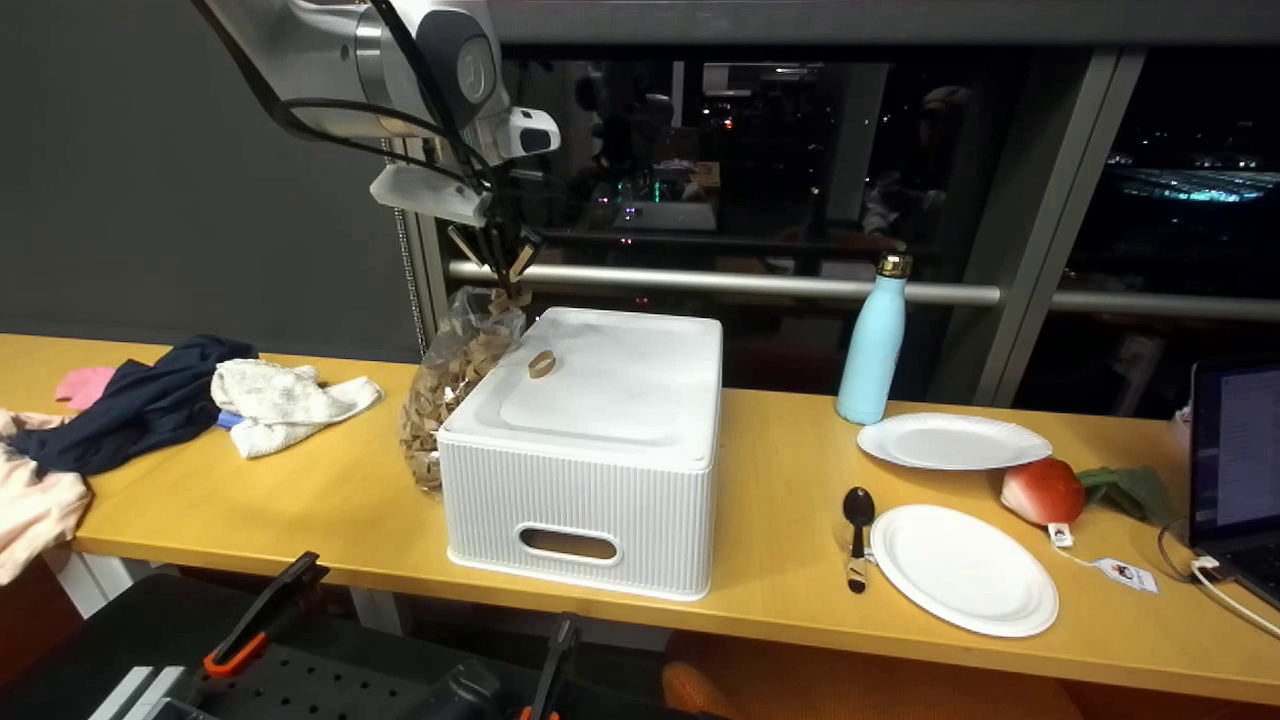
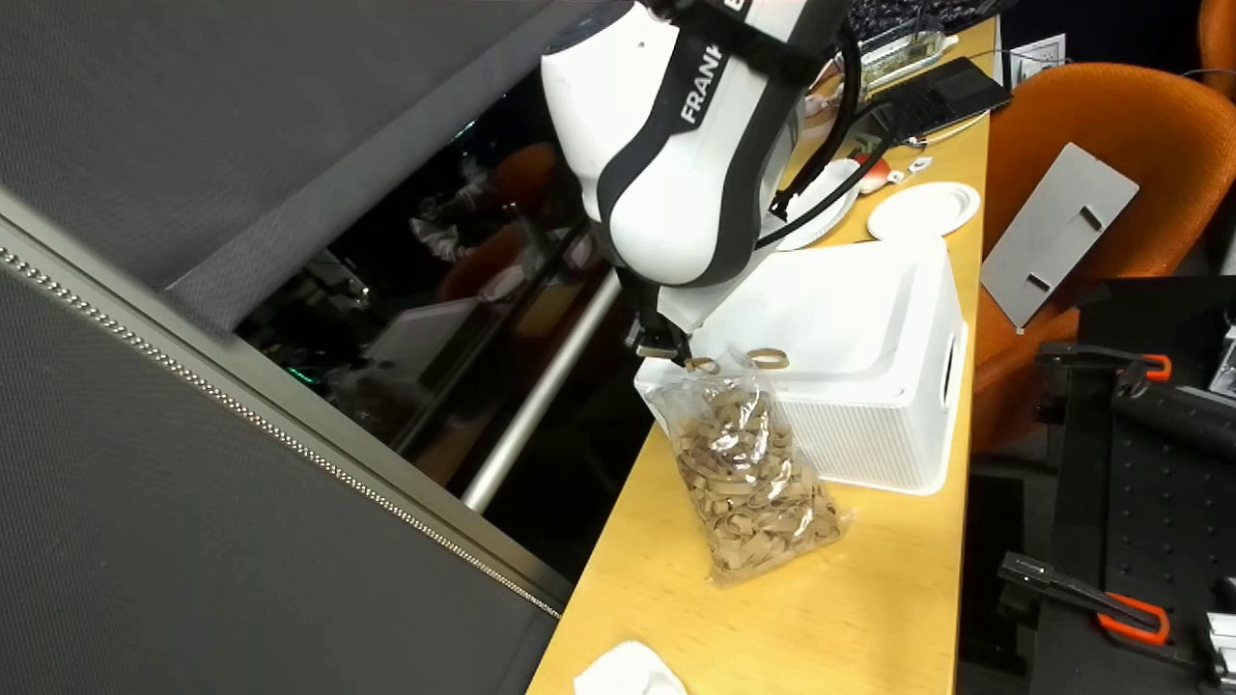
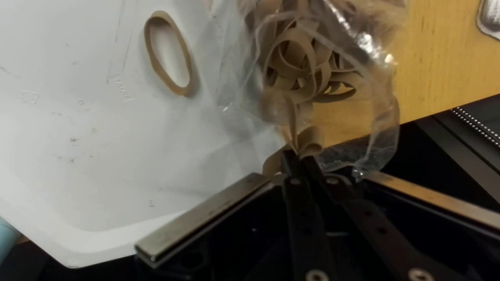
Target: Move the objects off of the box
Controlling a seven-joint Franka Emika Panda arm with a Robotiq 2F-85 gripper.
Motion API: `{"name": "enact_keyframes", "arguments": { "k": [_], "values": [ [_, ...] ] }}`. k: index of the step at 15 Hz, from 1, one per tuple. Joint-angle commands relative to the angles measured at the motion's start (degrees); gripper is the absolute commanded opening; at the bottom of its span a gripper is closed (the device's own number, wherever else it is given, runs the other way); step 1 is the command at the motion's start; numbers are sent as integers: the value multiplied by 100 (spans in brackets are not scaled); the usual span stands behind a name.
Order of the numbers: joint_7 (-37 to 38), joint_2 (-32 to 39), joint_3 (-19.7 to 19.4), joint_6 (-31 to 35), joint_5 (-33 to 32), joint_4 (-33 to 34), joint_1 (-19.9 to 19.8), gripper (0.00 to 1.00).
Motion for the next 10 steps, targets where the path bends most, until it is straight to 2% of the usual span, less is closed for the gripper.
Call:
{"name": "enact_keyframes", "arguments": {
  "k": [1,6,7,8,10],
  "values": [
    [199,-72,-16,-65,-194,-29,132,1],
    [203,-48,17,-72,-216,-45,195,1],
    [208,-47,13,-68,-220,-53,202,7],
    [210,-49,11,-73,-219,-59,204,29],
    [221,-54,4,-86,-222,-63,206,33]
  ]
}}
